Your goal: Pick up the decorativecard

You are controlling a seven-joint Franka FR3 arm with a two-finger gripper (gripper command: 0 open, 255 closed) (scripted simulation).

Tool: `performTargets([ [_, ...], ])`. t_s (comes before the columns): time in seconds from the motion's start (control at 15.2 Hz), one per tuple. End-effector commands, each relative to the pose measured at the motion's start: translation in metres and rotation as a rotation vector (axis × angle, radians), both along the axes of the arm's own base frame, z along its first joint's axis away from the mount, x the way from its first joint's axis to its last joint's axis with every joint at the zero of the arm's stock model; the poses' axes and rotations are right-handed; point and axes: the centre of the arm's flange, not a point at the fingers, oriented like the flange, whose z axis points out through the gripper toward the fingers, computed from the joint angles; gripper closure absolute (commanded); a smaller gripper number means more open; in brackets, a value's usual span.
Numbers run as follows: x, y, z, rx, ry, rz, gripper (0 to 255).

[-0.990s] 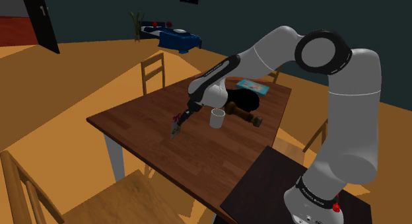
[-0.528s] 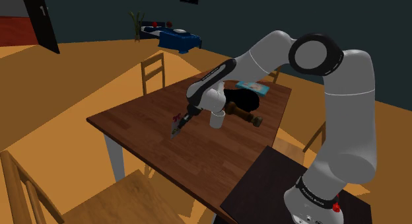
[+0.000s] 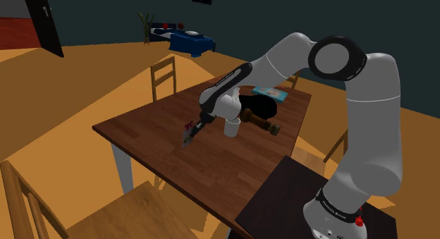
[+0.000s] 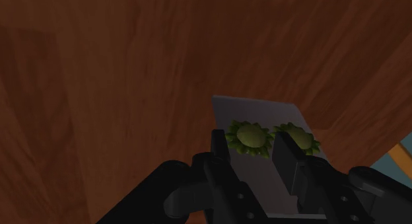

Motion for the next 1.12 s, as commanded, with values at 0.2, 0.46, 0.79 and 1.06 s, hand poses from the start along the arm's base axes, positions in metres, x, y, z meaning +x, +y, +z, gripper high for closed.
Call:
performTargets([
  [0.2,0.0,0.0,0.021,0.0,0.001,0.0,255],
  [0.46,0.0,0.0,0.042,0.0,0.001,0.0,255],
  [0.79,0.0,0.0,0.068,0.0,0.001,0.0,255],
  [1.06,0.0,0.0,0.08,0.0,0.001,0.0,255],
])
